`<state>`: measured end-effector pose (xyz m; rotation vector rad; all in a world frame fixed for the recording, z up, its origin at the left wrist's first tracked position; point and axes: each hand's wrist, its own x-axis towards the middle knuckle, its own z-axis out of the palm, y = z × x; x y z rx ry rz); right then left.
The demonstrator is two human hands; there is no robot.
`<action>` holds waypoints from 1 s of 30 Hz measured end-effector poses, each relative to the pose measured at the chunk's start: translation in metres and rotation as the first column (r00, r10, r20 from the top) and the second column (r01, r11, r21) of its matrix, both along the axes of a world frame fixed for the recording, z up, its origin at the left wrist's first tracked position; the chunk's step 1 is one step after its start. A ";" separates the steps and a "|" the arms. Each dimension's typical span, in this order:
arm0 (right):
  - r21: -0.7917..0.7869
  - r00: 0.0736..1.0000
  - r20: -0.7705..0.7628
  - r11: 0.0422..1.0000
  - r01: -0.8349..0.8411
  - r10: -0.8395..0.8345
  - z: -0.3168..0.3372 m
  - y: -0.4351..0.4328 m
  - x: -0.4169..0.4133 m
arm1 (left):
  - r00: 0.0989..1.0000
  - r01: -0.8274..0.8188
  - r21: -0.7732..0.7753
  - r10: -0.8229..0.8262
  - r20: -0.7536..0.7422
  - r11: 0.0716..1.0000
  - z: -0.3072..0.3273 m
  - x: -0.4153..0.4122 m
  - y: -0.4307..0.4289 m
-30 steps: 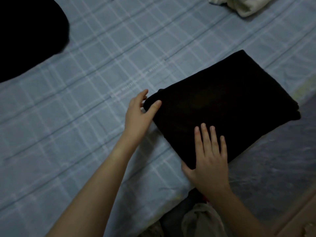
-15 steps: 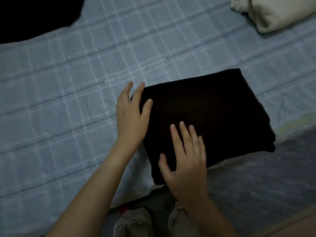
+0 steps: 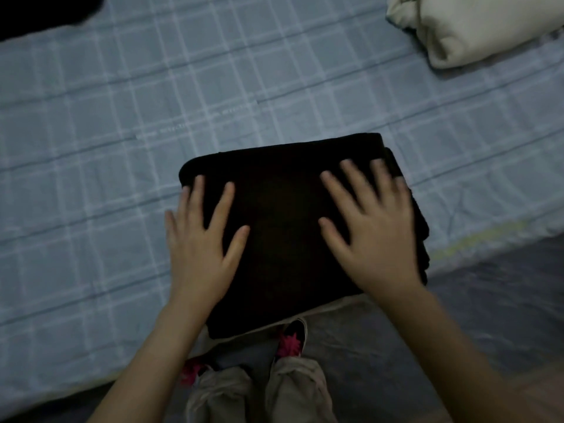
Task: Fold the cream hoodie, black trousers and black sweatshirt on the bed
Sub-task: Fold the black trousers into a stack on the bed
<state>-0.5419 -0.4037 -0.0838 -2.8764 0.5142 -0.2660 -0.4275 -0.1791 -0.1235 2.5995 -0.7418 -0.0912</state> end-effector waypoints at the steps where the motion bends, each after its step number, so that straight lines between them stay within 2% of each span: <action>1: -0.004 0.998 -0.033 0.998 0.056 -0.056 0.003 -0.016 -0.005 | 0.994 -0.073 -0.064 0.067 -0.092 0.995 0.002 -0.006 0.008; 2: 0.043 0.988 -0.109 0.992 0.117 -0.112 0.003 -0.031 -0.010 | 0.969 -0.150 -0.135 0.119 -0.216 0.979 0.004 -0.014 0.012; 4: 0.277 0.959 -0.262 0.943 0.184 -0.110 -0.003 -0.056 -0.017 | 0.900 -0.274 -0.263 0.150 -0.410 0.925 0.002 -0.027 0.016; 6: 0.514 0.965 -0.258 0.838 0.186 -0.057 -0.014 -0.072 -0.024 | 0.853 -0.341 -0.359 0.127 -0.506 0.869 -0.002 -0.033 0.016; 8: 0.621 0.973 -0.221 0.761 0.190 -0.063 -0.021 -0.082 -0.031 | 0.810 -0.368 -0.415 0.068 -0.583 0.832 -0.007 -0.033 0.017; 14: 0.776 0.963 -0.260 0.578 0.251 -0.070 -0.012 -0.091 -0.031 | 0.737 -0.351 -0.458 -0.061 -0.673 0.817 0.005 -0.024 0.019; 19: 0.845 0.969 -0.191 0.477 0.243 -0.155 0.040 -0.074 -0.046 | 0.706 -0.342 -0.468 -0.105 -0.700 0.815 0.060 -0.017 0.021; 24: 0.857 0.950 -0.106 0.457 0.238 -0.295 0.117 -0.038 -0.090 | 0.720 -0.271 -0.492 -0.166 -0.674 0.827 0.143 -0.029 0.043; 30: 0.861 0.922 -0.036 0.456 0.224 -0.385 0.223 -0.004 -0.134 | 0.761 -0.162 -0.528 -0.235 -0.605 0.834 0.247 -0.043 0.066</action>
